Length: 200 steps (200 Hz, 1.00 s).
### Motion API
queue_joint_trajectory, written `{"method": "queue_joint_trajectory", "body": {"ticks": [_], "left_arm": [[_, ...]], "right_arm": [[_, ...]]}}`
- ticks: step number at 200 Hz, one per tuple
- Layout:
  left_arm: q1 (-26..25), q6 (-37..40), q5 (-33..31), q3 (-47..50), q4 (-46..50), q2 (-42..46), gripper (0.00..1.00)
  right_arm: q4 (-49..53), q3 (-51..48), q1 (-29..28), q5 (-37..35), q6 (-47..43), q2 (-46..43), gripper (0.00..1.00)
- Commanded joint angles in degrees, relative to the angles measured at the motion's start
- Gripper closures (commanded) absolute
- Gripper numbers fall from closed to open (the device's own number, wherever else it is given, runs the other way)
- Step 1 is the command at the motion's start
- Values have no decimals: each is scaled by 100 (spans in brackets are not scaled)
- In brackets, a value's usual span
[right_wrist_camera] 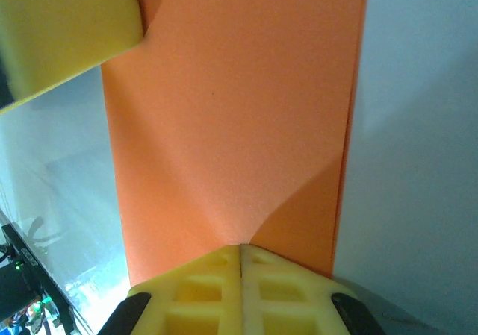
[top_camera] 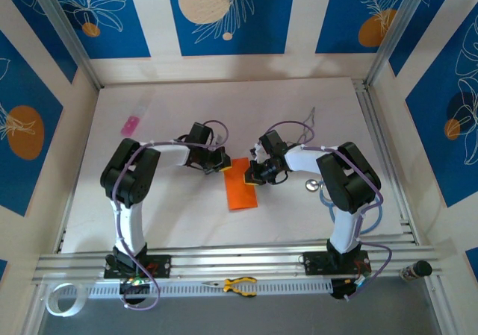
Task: Fold a paper plane with a square sheet of paper (pick it up from the middle)
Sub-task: First fold the square sheet of paper in half at the center of the table.
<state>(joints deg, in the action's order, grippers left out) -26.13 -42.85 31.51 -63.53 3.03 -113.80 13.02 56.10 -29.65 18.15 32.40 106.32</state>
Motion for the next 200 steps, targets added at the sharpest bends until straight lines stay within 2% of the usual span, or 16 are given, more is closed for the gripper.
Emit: {"method": "queue_joint_trajectory", "body": {"ticks": [1, 151, 170, 200], "left_arm": [[372, -108, -866, -115, 389, -282, 99], [545, -5, -1381, -622, 831, -280, 97], [541, -30, -1300, -826, 907, -339, 97], [552, 209, -1515, -1182, 1463, -142, 97]], "right_arm": [[702, -275, 3, -280, -111, 231, 100], [680, -310, 18, -285, -206, 189, 100], [682, -296, 105, -199, -245, 322, 100], [711, -225, 147, -90, -283, 335, 100]]}}
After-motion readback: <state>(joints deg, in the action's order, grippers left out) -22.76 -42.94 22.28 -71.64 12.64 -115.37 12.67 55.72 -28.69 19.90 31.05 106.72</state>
